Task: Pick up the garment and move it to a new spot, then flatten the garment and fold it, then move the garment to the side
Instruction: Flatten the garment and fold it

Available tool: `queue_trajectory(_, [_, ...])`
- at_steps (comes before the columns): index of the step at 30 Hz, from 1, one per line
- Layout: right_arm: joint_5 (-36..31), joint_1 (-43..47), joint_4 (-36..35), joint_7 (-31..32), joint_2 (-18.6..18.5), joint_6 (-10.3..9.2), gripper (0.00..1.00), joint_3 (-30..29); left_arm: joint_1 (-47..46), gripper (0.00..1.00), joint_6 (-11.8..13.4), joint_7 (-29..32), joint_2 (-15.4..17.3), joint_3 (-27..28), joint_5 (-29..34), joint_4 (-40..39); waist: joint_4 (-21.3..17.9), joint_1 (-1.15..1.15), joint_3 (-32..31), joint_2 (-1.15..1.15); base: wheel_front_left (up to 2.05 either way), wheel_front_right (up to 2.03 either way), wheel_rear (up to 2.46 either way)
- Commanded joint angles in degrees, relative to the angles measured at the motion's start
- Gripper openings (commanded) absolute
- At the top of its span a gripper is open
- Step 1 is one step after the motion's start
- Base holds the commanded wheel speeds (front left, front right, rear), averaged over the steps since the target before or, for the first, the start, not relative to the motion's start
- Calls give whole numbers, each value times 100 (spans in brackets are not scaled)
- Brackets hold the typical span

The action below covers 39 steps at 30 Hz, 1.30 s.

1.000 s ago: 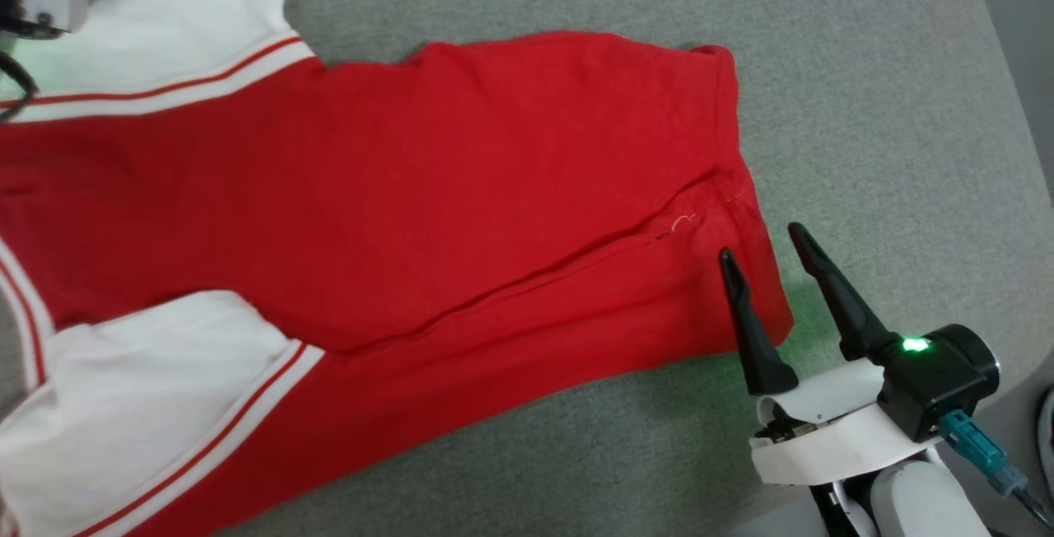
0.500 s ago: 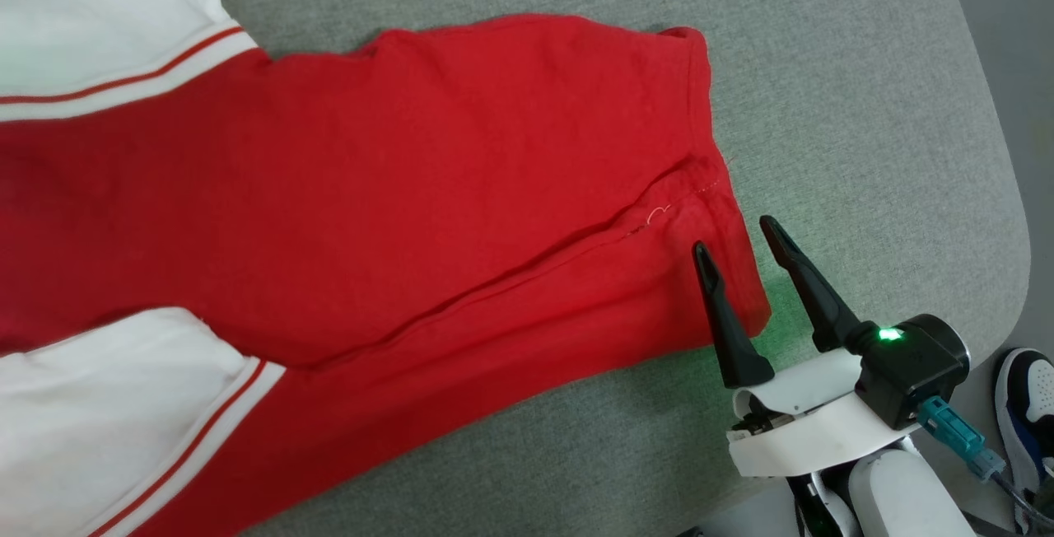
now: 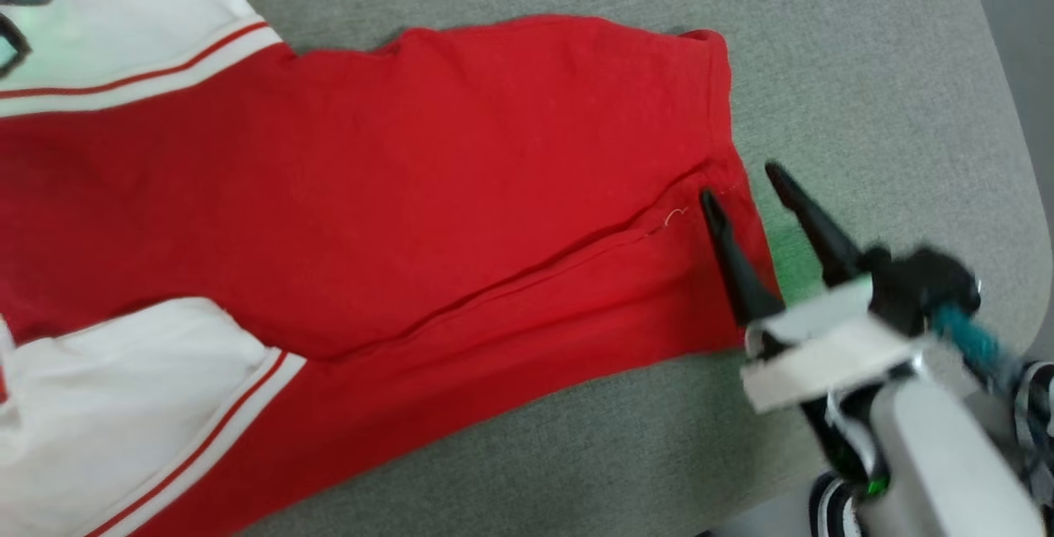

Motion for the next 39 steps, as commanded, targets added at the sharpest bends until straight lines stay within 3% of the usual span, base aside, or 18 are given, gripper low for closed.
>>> queue_trajectory(1, [106, -176, 49, 174, -62, -7, 100, 26, 332, 0, -9, 27, -27, -89, -48, 39, 46, 0, -26, 0, 0, 0, 0])
queue_trajectory(12, [1183, -2230, 811, 2632, -946, -8, 100, 589, 215, 0, -55, -231, -220, -22, -90, -59, 330, 0, 136, 0, 0, 0, 0])
queue_trajectory(17, [1898, -3019, 1390, 3882, -1049, -4, 100, 1195, 161, 0, -111, -292, -284, -14, -93, -25, 427, 0, 220, 0, 0, 0, 0])
queue_trajectory(28, [3376, -4311, 2593, 5494, -1006, -5, 100, 1964, 103, 0, -181, -397, -447, 6, -144, 87, 581, 0, 347, 0, 0, 0, 0])
queue_trajectory(29, [3489, -4345, 2670, 5619, -984, -5, 66, 1999, 130, 0, -180, -411, -461, 11, -162, 102, 593, 0, 347, 0, 0, 0, 0])
queue_trajectory(30, [3527, -4412, 2754, 5696, -1006, -5, 0, 2028, 154, 0, -195, -430, -476, 24, -192, 123, 604, 0, 347, 0, 0, 0, 0])
queue_trajectory(33, [3471, -4530, 2991, 5810, -1126, -8, 0, 2124, 230, 0, -230, -524, -533, 65, -253, 176, 647, 0, 325, 0, 0, 0, 0])
queue_trajectory(39, [3346, -4668, 3208, 5254, -1309, -17, 0, 2050, 277, 0, -388, -1078, -753, 296, -432, 202, 847, 0, 76, 0, 0, 0, 0])
